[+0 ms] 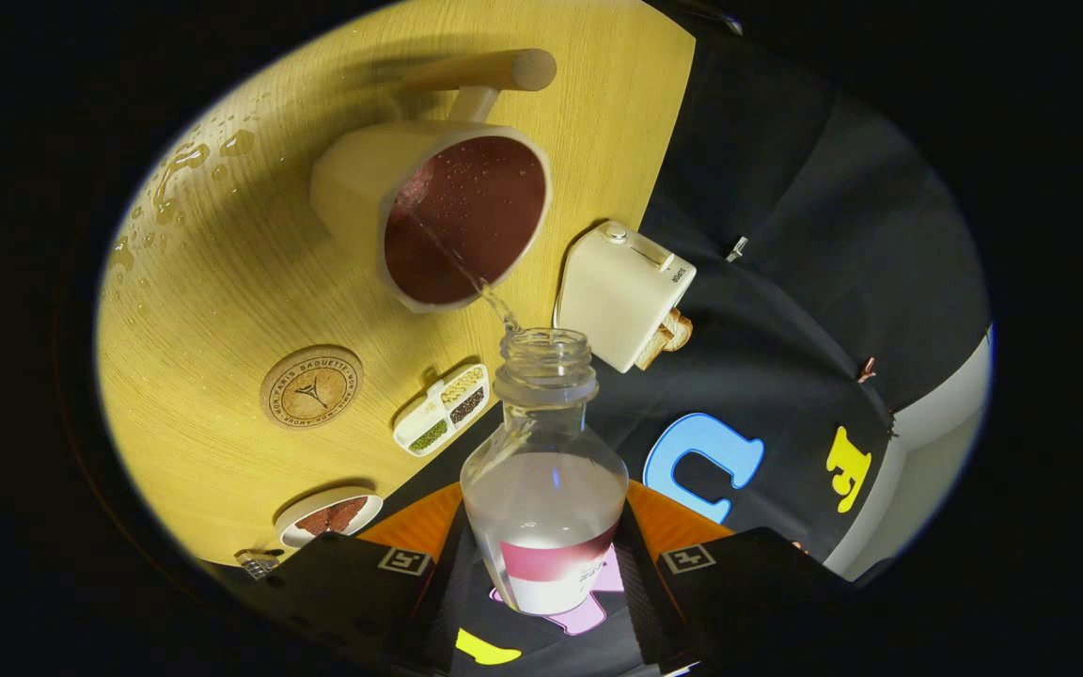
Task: Take the bottle from table, then pour the juice into the cup, finally place the bottle on the coaster
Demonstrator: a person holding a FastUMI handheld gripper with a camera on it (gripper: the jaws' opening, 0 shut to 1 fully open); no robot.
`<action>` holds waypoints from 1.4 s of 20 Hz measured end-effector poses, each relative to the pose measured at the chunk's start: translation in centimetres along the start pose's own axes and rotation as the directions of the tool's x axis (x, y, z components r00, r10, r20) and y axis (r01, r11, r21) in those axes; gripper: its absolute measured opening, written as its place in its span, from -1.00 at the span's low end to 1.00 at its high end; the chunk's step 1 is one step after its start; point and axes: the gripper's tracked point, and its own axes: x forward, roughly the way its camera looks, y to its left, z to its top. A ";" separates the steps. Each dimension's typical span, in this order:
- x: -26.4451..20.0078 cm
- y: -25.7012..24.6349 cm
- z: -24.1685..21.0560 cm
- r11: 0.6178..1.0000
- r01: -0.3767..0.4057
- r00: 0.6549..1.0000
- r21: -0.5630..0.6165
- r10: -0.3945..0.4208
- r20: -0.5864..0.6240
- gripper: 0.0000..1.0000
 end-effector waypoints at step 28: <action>-1.1 -2.9 1.3 0.991 -0.041 0.999 -0.125 0.039 -0.019 0.47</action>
